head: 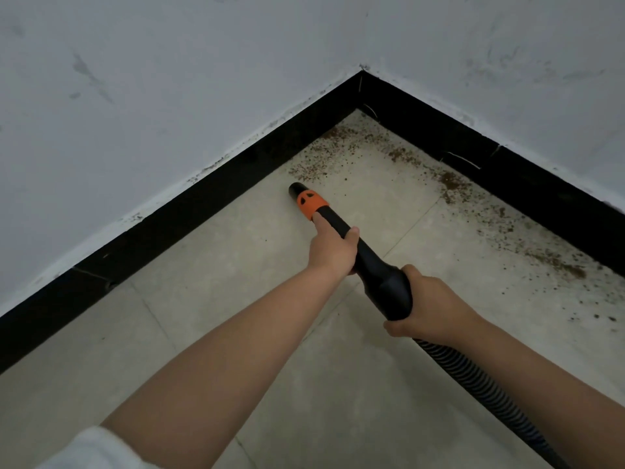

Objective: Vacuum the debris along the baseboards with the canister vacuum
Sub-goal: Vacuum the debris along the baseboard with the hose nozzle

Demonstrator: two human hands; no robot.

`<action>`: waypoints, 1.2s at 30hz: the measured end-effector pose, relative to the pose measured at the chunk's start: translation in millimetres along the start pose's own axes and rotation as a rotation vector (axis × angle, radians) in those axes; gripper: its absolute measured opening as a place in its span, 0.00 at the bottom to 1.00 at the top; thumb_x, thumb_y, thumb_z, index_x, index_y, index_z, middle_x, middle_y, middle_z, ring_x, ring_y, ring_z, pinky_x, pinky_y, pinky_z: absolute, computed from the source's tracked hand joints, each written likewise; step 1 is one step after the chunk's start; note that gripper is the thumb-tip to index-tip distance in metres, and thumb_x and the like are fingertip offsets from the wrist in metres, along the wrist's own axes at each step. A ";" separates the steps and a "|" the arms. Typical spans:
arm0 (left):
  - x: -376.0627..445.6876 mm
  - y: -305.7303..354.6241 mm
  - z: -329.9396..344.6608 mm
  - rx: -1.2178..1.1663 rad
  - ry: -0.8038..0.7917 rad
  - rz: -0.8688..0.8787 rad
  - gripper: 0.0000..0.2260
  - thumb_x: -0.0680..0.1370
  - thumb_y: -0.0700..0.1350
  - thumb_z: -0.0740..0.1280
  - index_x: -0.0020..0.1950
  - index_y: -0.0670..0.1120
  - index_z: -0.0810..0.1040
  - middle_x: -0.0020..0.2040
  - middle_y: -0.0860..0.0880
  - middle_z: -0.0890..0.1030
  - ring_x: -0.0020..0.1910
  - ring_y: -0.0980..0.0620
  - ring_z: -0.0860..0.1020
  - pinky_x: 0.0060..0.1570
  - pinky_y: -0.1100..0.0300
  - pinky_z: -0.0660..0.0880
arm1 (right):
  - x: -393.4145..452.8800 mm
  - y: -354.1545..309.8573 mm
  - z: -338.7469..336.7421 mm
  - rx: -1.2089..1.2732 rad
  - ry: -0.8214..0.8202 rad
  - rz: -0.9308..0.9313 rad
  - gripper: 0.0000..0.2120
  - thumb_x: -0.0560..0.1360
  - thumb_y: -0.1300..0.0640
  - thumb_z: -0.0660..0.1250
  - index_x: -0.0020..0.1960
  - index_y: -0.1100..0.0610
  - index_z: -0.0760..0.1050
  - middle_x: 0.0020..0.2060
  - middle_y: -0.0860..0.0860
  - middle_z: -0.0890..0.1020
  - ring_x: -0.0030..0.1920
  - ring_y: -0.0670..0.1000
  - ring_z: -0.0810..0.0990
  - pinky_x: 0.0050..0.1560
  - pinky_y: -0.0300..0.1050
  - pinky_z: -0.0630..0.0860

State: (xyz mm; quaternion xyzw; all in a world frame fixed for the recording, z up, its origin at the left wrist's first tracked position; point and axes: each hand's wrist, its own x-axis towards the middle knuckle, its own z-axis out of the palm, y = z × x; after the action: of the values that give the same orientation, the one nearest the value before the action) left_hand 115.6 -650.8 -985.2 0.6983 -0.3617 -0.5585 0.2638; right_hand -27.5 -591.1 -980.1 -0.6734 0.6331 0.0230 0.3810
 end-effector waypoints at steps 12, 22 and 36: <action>-2.3 -11.2 -62.3 -0.145 0.188 -0.095 0.31 0.81 0.45 0.59 0.77 0.51 0.42 0.69 0.42 0.67 0.61 0.41 0.73 0.49 0.50 0.78 | 30.4 -51.8 17.4 -0.049 -0.074 -0.158 0.26 0.63 0.52 0.75 0.51 0.54 0.62 0.44 0.50 0.74 0.43 0.51 0.75 0.38 0.43 0.72; -58.6 -75.8 -131.4 -0.213 0.427 -0.140 0.30 0.81 0.44 0.57 0.78 0.50 0.44 0.69 0.42 0.67 0.61 0.42 0.73 0.56 0.46 0.76 | 3.3 -114.3 72.1 -0.143 -0.286 -0.340 0.25 0.65 0.52 0.75 0.50 0.53 0.60 0.43 0.49 0.72 0.41 0.50 0.74 0.32 0.40 0.70; -52.3 -43.3 -64.4 -0.173 0.294 -0.122 0.32 0.81 0.47 0.59 0.77 0.50 0.42 0.69 0.40 0.67 0.62 0.39 0.73 0.59 0.46 0.75 | -16.2 -58.2 32.6 -0.077 -0.113 -0.187 0.25 0.62 0.53 0.76 0.51 0.53 0.64 0.42 0.48 0.74 0.39 0.50 0.74 0.31 0.35 0.67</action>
State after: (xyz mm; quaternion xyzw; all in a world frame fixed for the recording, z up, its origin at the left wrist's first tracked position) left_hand 181.3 -585.3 -972.5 0.7679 -0.2267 -0.4943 0.3386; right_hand 34.7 -565.3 -966.7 -0.7413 0.5437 0.0497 0.3903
